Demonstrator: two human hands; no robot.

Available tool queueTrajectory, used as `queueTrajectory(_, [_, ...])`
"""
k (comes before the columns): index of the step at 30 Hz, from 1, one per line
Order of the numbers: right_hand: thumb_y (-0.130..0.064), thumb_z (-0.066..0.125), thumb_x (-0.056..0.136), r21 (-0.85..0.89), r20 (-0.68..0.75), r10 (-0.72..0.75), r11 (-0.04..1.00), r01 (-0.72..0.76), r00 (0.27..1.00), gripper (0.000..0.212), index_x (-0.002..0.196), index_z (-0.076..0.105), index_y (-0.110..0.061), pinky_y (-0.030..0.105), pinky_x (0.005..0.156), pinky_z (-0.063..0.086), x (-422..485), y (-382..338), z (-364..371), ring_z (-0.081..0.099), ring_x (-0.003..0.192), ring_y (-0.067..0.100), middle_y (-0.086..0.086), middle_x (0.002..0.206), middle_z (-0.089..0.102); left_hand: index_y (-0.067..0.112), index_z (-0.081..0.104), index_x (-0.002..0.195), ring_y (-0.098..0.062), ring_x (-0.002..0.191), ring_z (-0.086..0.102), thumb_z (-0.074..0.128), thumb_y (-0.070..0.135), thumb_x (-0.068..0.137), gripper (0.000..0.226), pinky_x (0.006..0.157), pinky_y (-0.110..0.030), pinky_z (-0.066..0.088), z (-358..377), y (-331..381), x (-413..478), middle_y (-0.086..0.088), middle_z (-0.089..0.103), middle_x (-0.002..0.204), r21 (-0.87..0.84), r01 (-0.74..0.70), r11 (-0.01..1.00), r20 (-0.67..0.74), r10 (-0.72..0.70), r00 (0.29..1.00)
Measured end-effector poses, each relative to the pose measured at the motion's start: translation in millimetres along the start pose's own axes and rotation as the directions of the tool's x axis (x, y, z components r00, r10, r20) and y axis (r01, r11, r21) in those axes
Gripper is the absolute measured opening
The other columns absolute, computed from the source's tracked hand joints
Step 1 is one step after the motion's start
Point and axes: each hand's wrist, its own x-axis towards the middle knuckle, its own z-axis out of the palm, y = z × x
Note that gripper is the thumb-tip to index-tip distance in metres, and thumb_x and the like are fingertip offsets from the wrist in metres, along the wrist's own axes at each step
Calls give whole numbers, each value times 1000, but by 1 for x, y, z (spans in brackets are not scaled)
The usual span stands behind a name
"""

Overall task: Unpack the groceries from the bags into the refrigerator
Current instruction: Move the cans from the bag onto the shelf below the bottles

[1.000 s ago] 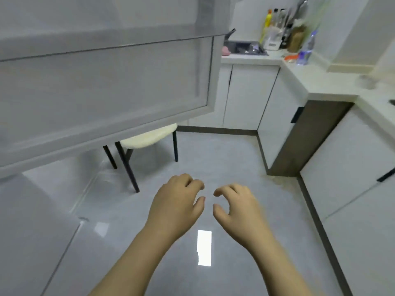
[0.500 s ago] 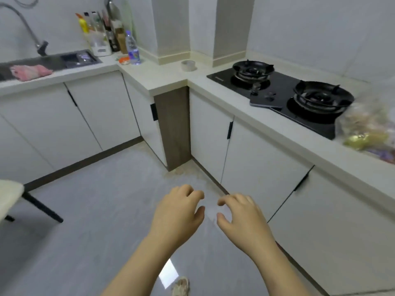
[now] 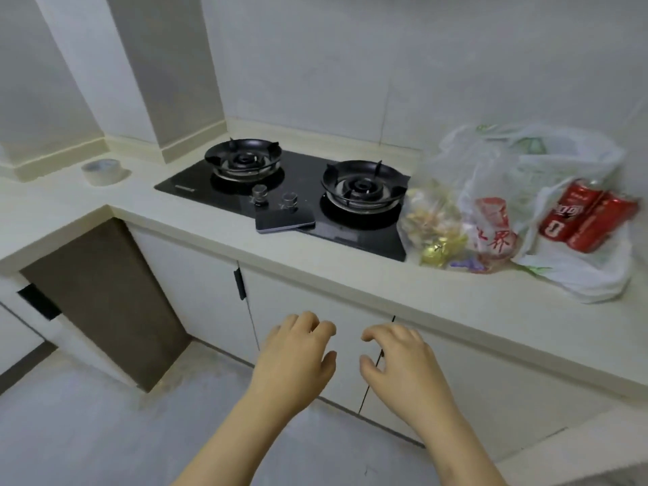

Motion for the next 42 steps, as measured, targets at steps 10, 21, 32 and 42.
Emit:
queueTrajectory(10, [-33,50,90,-23,-208,258,963,-269,944,39,129,47,-33,27,104,22,47,74,-41,26,133,15,-11,144,33,17,67,97,-25,82,62,82,24,57,43,63,-34,51,39,39,132,-2,61,91,-34,-289,957,-34,288,957])
queueTrajectory(21, [-29,56,85,-25,-330,329,934,-357,885,37,122,54,-32,26,99,25,92,196,-114,34,125,13,-13,135,43,16,65,93,-26,74,60,56,31,65,33,56,-35,52,71,151,252,-3,58,85,-145,-438,887,-84,430,899])
queueTrajectory(32, [-27,55,87,-17,-356,352,924,-382,866,34,121,55,-27,29,100,31,132,303,-177,39,121,16,-10,132,46,16,65,92,-24,66,60,42,31,70,36,47,-28,48,84,256,346,-2,59,81,-179,-478,860,-128,461,878])
queueTrajectory(42, [-16,64,78,101,-513,439,884,-456,737,35,113,64,-16,36,95,39,176,368,-213,48,111,27,1,121,57,11,56,118,-28,101,50,48,21,90,30,77,-40,48,86,322,437,-9,51,114,-191,-546,816,-138,528,838])
